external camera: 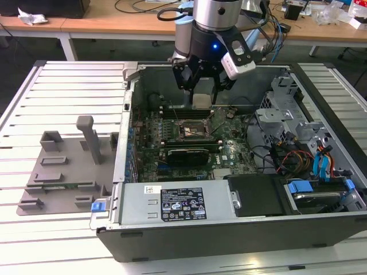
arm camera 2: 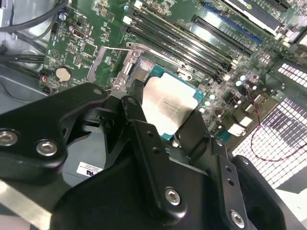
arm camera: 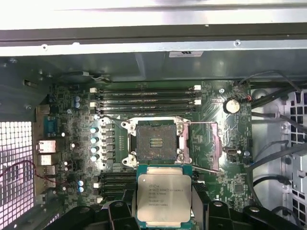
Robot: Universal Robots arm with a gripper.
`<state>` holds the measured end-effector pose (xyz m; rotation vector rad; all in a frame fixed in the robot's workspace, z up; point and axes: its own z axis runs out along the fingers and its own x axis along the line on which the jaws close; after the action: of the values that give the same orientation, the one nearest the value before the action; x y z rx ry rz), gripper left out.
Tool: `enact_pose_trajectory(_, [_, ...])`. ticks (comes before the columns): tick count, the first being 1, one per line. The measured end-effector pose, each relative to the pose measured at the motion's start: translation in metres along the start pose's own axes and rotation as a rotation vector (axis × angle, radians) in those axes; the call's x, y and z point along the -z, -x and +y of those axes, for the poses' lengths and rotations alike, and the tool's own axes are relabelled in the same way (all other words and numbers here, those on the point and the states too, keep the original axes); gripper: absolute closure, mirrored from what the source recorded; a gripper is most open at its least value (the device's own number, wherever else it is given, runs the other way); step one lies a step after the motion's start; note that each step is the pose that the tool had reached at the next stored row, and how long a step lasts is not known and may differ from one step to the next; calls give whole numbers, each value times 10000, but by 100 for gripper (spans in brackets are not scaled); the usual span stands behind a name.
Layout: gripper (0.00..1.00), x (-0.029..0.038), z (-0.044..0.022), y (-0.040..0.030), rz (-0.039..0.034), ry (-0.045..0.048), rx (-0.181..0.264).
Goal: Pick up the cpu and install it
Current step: 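Place the cpu into insertion slot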
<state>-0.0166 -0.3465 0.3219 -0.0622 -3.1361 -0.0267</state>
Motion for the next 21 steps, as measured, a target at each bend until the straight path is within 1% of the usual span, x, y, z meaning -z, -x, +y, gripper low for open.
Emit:
enact_pose_trajectory(3, [45, 0, 0, 0, -6, -8, -325])
enact_pose_trajectory(4, [45, 0, 0, 0, -8, -9, -476])
enact_pose_trajectory(6, [45, -2, 0, 0, -17, -21, -922])
enact_pose_trajectory(10, [45, -4, 0, 0, -28, -51, -1433])
enact_pose_trajectory(15, [45, -7, 0, 0, -46, -71, -2571])
enact_pose_trajectory(19, [45, -8, 0, 0, -55, -77, -3132])
enact_pose_trajectory(21, [45, -10, 0, 0, -63, -82, -3676])
